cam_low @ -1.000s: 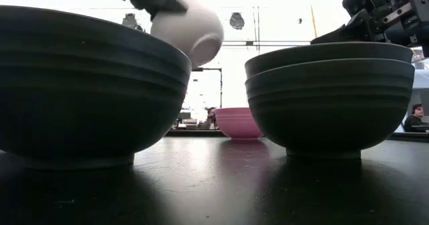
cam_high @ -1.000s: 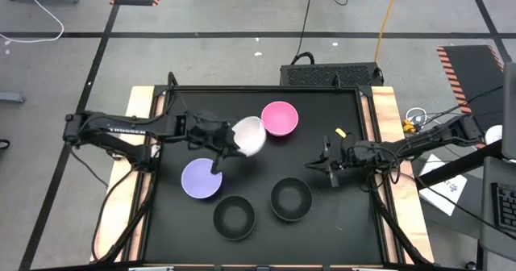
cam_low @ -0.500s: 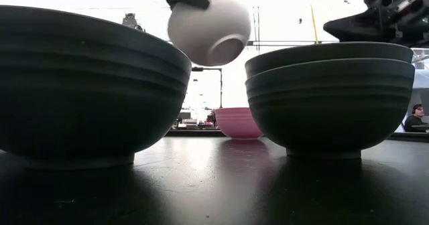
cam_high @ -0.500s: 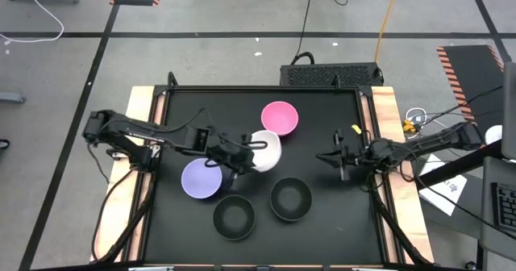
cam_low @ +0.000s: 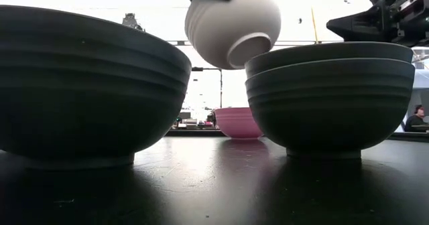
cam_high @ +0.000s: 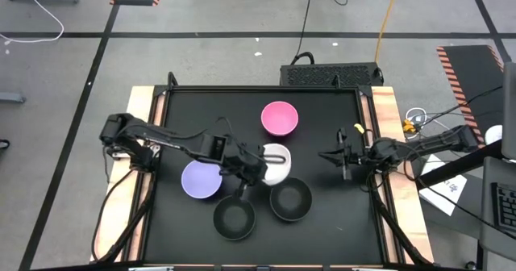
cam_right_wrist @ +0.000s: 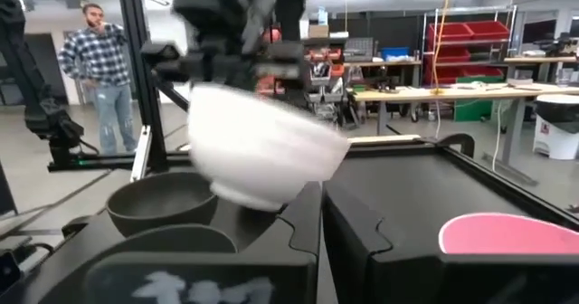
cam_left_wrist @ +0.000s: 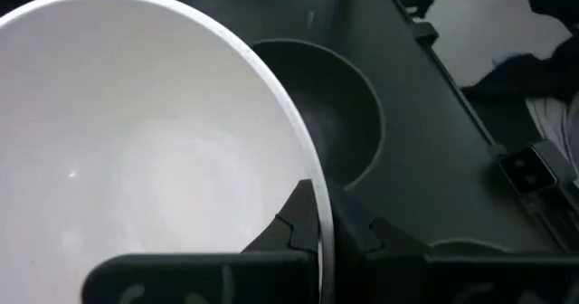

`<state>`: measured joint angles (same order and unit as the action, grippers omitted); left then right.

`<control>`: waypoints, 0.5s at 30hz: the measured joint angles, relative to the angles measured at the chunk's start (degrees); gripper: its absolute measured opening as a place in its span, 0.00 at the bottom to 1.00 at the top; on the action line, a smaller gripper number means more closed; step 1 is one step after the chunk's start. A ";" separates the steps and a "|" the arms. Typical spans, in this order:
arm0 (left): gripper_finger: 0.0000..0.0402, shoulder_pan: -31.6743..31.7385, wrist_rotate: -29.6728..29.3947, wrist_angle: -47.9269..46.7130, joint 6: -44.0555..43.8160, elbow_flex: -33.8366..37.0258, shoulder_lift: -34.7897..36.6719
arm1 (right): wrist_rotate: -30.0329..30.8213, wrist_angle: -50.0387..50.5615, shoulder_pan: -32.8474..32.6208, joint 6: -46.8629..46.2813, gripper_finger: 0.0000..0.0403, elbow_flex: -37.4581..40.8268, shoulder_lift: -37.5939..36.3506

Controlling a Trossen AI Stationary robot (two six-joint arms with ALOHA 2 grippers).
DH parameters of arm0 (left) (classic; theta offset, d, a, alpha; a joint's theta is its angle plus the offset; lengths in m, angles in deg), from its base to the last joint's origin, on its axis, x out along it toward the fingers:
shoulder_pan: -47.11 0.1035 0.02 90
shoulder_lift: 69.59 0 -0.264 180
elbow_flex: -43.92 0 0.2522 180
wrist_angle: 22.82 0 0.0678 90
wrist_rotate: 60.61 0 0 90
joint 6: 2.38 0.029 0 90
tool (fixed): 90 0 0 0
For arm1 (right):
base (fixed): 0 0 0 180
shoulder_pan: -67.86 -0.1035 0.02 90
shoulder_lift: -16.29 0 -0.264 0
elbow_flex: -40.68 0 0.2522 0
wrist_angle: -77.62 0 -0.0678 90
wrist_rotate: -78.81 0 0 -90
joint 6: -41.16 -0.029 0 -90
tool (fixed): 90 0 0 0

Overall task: Nest bowls inside each other
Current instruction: Stack the white bowl on the top of stacked black bowls on the table

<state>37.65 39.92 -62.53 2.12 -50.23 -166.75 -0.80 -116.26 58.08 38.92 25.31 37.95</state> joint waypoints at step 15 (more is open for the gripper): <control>0.01 -3.17 -0.31 -6.54 2.26 -13.59 -9.65 | 0.02 6.15 0.00 -2.59 0.02 0.11 -0.61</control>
<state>34.47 39.62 -69.07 4.38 -63.81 -176.39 -0.78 -110.12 58.08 36.33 25.42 37.33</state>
